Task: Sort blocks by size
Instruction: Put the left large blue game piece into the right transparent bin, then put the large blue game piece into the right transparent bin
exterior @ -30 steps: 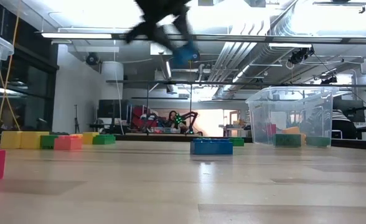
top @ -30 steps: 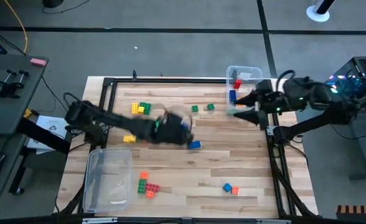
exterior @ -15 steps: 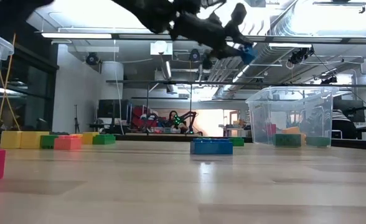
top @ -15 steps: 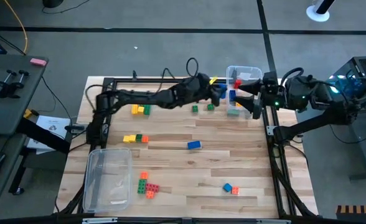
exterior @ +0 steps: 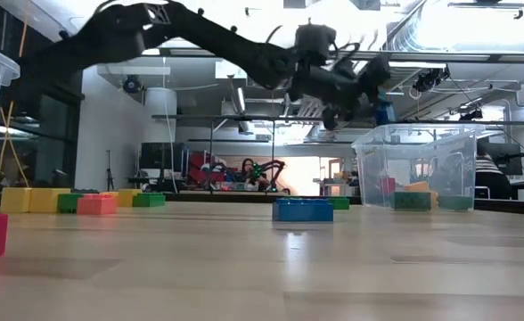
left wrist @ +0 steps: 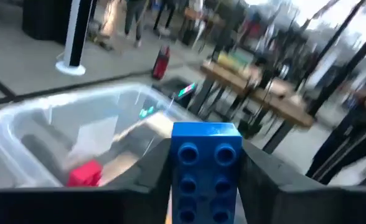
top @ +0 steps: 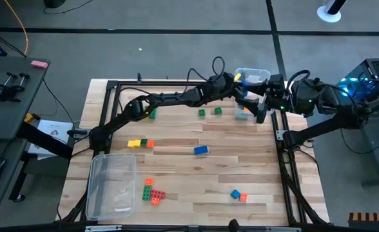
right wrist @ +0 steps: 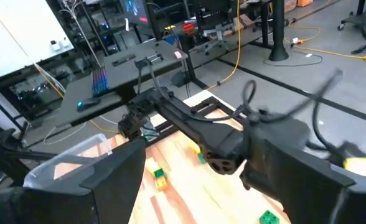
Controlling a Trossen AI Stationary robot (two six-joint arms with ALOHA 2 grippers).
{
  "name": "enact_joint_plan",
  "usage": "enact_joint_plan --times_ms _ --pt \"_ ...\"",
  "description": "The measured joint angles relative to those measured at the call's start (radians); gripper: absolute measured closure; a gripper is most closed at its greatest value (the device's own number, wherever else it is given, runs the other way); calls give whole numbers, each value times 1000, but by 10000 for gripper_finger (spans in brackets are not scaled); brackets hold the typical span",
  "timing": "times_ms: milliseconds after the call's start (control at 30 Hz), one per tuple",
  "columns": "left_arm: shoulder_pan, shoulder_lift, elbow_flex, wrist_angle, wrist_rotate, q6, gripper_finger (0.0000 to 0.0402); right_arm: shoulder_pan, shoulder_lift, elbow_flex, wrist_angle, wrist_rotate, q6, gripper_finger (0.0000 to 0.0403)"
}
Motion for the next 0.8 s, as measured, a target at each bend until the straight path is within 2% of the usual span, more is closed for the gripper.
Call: enact_joint_plan --times_ms 133,233,300,400,500,567,633,700,800 --pt "-3 7 65 -111 14 87 161 0 -1 0 -8 0 -11 85" --pt "-1 -29 96 -308 88 87 105 0 -1 0 -7 0 -25 85" --pt "5 -64 103 -446 182 60 87 0 -1 0 -7 1 -35 85" --pt "3 -134 103 -670 352 50 81 0 -1 0 5 1 -44 85" --pt "-47 -218 82 -893 406 138 85 0 5 0 26 3 -42 85" --pt "-106 -276 34 -1007 398 200 88 0 13 0 30 4 -41 85" --pt "-177 -338 -45 -1042 340 259 91 0 20 0 31 4 -34 85" --pt "-249 -411 -172 -1010 284 296 92 0 34 0 32 4 -12 85" --pt "-341 -514 -436 -847 222 305 92 0 54 0 30 3 23 85"
